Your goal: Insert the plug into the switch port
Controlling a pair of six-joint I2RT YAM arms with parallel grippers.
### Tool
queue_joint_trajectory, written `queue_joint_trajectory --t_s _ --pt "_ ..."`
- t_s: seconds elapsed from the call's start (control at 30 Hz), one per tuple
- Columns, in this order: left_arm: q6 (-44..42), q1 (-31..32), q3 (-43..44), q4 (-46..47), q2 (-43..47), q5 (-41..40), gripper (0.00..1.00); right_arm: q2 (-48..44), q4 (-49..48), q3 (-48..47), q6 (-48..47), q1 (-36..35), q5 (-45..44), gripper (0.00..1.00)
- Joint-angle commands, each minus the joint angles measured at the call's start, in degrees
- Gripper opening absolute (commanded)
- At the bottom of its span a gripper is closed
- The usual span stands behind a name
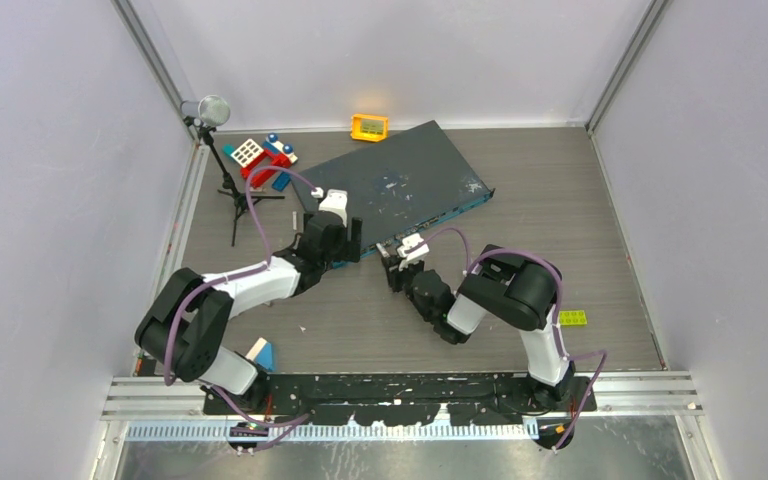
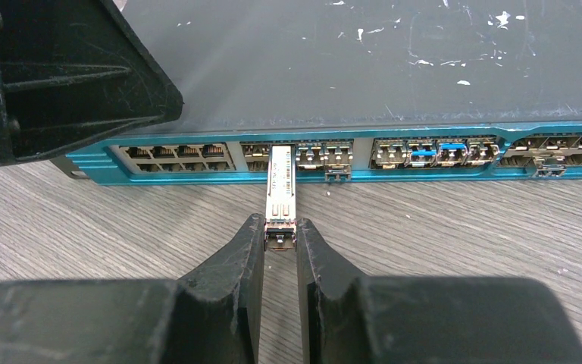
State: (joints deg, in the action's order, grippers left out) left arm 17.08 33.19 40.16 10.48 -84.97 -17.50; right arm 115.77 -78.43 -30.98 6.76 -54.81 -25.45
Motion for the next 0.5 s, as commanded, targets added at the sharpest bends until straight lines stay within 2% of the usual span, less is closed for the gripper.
queue_joint_trajectory --t_s 0.0,0.47 --pt "-0.8 -0.2 2.1 1.5 -0.4 -0.5 0.79 -1.6 -4.2 -1.5 1.3 -0.3 -1.5 0.0" --pt "-0.9 -0.2 2.3 1.6 -1.0 -0.3 0.78 0.3 -4.2 -3.1 2.2 -0.3 -1.9 0.0"
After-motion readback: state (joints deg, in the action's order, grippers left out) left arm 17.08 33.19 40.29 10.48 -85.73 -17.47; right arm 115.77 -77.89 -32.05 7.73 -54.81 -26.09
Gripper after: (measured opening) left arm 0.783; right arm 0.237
